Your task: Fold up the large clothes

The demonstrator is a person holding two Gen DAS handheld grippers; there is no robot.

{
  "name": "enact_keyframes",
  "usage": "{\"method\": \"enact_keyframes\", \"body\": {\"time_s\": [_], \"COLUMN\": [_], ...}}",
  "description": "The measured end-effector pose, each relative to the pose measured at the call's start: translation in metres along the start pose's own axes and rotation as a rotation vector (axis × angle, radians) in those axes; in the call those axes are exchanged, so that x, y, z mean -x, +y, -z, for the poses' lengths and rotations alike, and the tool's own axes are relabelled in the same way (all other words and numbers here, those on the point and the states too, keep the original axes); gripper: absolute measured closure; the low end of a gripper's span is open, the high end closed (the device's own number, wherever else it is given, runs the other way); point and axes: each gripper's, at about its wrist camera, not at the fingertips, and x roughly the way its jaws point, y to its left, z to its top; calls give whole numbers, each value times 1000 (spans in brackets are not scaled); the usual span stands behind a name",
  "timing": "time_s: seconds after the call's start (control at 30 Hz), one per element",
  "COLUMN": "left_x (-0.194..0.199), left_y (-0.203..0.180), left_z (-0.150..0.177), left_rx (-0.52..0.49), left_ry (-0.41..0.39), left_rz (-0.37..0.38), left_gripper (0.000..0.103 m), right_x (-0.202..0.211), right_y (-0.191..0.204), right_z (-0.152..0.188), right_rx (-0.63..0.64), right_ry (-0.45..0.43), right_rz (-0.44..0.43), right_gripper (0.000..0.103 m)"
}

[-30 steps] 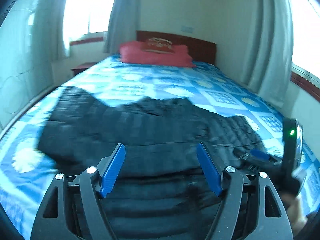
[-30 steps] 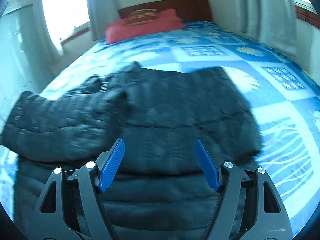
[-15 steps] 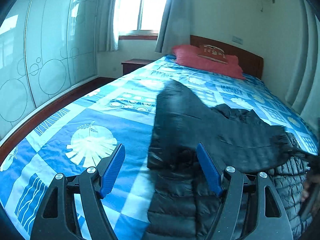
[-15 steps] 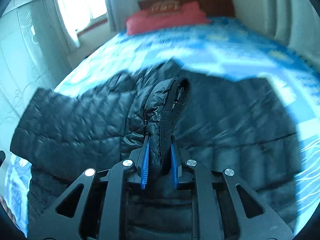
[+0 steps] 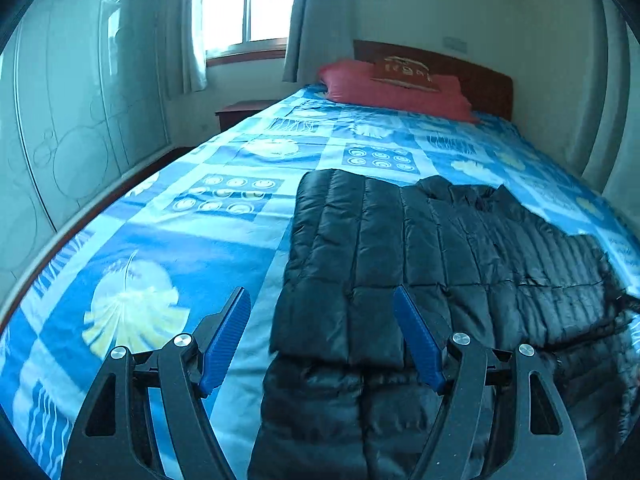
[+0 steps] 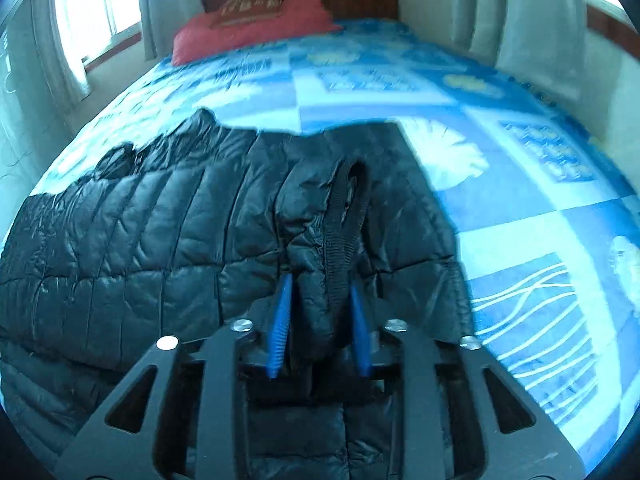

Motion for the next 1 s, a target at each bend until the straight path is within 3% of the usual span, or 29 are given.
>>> {"method": "enact_keyframes", "body": {"time_s": [0.1,0.2,0.3,0.4,0.47,0.53,0.6,0.67,0.77,0.83,0.87,0.93,1.0], "left_x": [-20,-43,-65,-76,-68,-47,-29,-31,-62,-96,-106,-98,-79], "left_y": [-5,-3,5,12,13,13,13,8,-2,-4,1,4,3], "left_z": [-3,0,6,10,7,0,-13,-23,-27,-19,-15,-21,-33], "left_rx": [-35,-61,-53,-33,-30,-31,-4,3,-24,-59,-36,-9,-4], "left_ry": [22,74,153,195,181,116,45,27,78,184,228,213,154], "left_rz": [-30,-92,-146,-127,-122,-131,-85,-41,-58,-121,-98,-104,-86], "left_gripper": [30,30,28,28,30,30,30,30,30,29,29,30,30], "right_x": [14,3,-22,-21,-14,-7,-9,-17,-45,-58,-57,-51,-39], "right_y": [17,38,50,50,47,44,42,41,46,49,51,49,49], "right_z": [3,13,28,26,21,12,2,-7,-14,-12,-15,-22,-32], "right_rx": [19,70,95,93,74,58,52,39,54,68,79,81,75], "right_ry": [-58,-4,54,60,61,38,12,6,38,78,86,90,36], "right_rz": [-58,-153,-139,-136,-158,-189,-174,-173,-141,-136,-134,-144,-161], "right_gripper": [59,59,58,58,58,58,53,51,50,48,48,48,48]}}
